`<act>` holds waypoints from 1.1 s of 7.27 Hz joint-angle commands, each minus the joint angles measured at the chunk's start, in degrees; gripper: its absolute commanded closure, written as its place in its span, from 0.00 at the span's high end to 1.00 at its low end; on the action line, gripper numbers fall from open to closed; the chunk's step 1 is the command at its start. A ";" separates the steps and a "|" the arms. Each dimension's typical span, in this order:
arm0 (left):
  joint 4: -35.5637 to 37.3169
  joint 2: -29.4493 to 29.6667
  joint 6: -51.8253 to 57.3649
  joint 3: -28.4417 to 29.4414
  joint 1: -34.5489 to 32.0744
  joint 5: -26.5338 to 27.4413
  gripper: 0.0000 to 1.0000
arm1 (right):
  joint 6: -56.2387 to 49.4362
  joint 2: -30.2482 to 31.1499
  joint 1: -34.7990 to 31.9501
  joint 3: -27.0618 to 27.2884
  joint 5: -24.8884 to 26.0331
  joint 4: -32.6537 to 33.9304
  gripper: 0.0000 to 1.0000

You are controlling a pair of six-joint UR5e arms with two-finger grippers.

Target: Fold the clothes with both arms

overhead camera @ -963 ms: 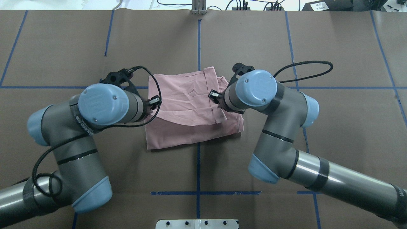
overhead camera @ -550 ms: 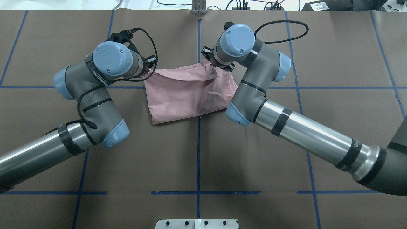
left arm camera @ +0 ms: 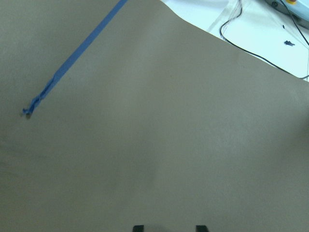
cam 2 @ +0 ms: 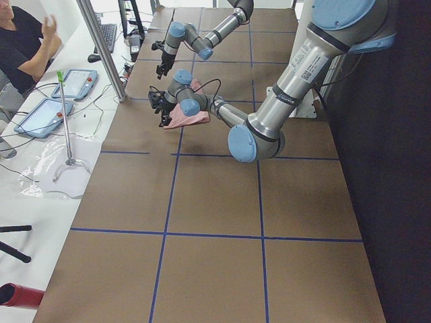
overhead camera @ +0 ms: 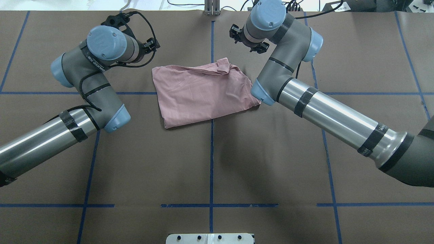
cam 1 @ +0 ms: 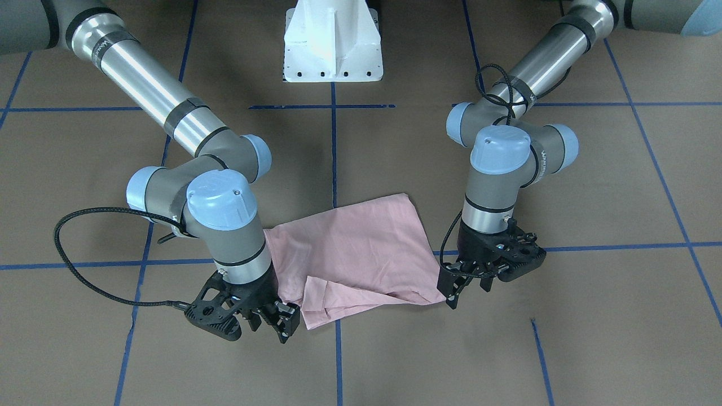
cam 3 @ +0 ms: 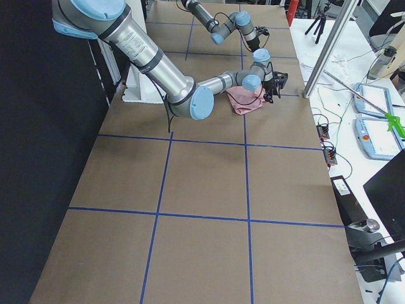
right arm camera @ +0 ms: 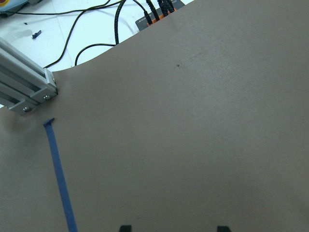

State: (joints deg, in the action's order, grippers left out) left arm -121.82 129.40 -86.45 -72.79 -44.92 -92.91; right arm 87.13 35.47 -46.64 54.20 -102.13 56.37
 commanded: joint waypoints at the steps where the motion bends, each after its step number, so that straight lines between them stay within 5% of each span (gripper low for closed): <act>1: 0.44 -0.29 1.88 -2.60 -1.83 -6.80 1.00 | -5.36 0.39 -3.70 0.38 -6.04 1.01 1.00; 4: 0.80 -9.31 19.57 -12.44 -14.44 -19.36 1.00 | -26.92 3.44 -10.01 9.56 -9.64 15.47 1.00; 6: 1.23 -17.22 35.04 -16.57 -22.46 -24.66 1.00 | -45.82 14.83 -18.18 18.27 -14.58 19.38 1.00; 8: 7.26 -24.34 54.08 -21.32 -30.63 -28.36 1.00 | -66.37 24.60 -28.19 21.29 -22.54 22.27 1.00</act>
State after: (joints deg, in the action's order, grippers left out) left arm -118.17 109.41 -44.83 -91.39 -70.32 -118.95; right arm 33.63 53.97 -68.47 73.46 -119.56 76.54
